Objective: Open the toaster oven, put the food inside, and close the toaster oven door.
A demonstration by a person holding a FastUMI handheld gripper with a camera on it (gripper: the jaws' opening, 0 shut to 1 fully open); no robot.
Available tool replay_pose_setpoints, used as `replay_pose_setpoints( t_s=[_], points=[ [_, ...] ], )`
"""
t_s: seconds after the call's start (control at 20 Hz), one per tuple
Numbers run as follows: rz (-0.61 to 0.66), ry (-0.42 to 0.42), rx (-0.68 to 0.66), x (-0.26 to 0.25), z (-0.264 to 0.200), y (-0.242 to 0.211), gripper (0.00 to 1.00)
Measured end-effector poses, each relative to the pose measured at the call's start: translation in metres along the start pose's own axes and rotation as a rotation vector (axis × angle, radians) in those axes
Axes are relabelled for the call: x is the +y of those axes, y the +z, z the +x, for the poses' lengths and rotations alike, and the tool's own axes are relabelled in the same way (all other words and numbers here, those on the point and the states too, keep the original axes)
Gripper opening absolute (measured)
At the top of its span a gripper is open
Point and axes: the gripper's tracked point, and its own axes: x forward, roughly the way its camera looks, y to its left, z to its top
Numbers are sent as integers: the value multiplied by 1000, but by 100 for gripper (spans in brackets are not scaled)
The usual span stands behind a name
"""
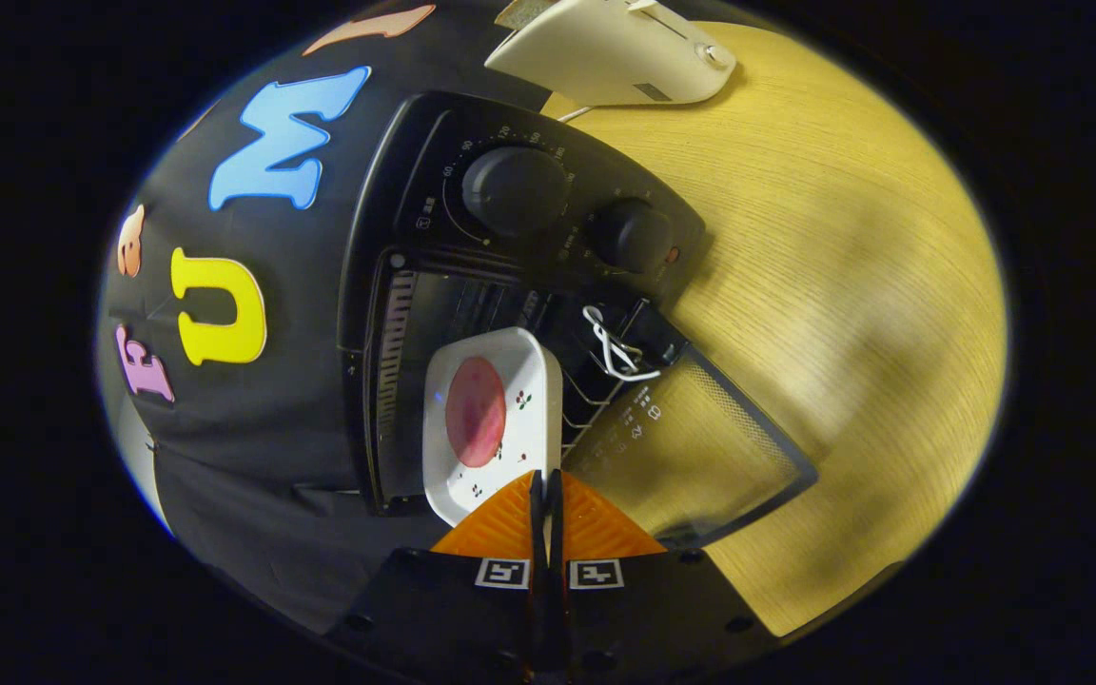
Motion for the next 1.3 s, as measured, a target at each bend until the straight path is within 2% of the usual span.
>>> replay_pose_setpoints(
  t_s=[0.1, 0.2, 0.45, 0.65, 0.9, 1.0, 1.15, 1.25, 1.3],
  points=[
    [66, -39, -55, -4, 16, 6, 1],
    [131, -26, -108, 7, 26, 8, 2],
    [194, -2, -187, 25, 53, 12, 2],
    [182, -21, -212, 29, 66, 14, 4],
    [145, 24, -191, 38, 61, 0, 13],
    [118, 30, -174, 37, 55, -6, 27],
    [107, 80, -146, 47, 43, -15, 70],
    [76, 64, -141, 44, 32, -21, 98],
    [53, 58, -136, 41, 26, -27, 98]
  ],
)
